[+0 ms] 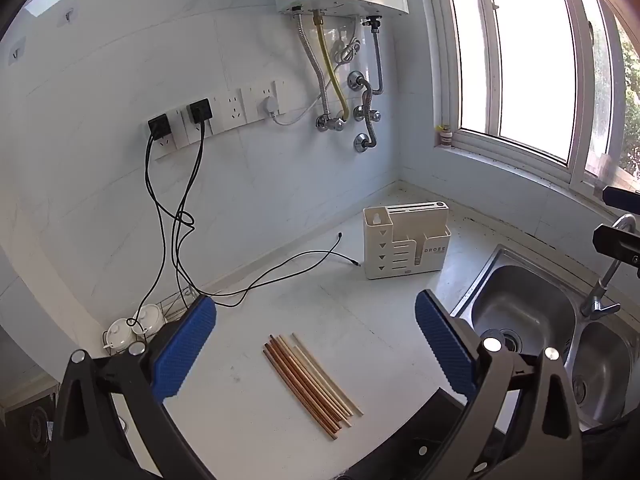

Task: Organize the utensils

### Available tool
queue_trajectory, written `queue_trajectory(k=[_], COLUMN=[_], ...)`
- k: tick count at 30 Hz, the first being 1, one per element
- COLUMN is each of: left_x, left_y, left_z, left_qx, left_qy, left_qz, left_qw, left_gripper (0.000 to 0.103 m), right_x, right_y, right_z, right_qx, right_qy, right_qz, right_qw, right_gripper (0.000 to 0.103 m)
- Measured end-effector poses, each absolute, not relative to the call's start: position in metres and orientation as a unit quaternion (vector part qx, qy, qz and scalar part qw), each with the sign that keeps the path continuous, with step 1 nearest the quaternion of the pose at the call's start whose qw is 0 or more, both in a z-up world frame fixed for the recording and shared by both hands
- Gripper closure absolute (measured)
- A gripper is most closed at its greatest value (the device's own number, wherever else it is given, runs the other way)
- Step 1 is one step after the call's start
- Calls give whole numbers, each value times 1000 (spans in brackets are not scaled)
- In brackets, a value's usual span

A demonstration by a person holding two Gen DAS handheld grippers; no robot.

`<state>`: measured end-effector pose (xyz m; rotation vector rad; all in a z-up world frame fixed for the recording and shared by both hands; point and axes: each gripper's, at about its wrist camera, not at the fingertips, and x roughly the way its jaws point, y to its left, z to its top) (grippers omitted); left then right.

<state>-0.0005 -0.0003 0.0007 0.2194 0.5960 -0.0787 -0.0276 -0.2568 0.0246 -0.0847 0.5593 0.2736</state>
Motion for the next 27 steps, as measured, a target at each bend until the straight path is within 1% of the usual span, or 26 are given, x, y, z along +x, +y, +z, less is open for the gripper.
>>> queue_trajectory(k=[4, 5, 17, 27], left_x=[0, 3, -10, -15], left_y=[-3, 7, 4, 2], left_z=[1, 4, 11, 12], left_qx=[92, 73, 81, 82], left_qy=[294, 298, 277, 277], left_qz=[-47, -55, -74, -88], left_qw=[950, 950, 955, 953], left_gripper=[5, 5, 5, 5], right_x=[-28, -28, -29, -29], right_y=[-256, -256, -253, -253], right_z=[27, 28, 27, 27], right_qx=[-42, -43, -47, -49], right_qy=[278, 277, 277, 279], right_qz=[136, 136, 135, 137], right_qw=[950, 950, 950, 949], right_gripper=[8, 8, 8, 8])
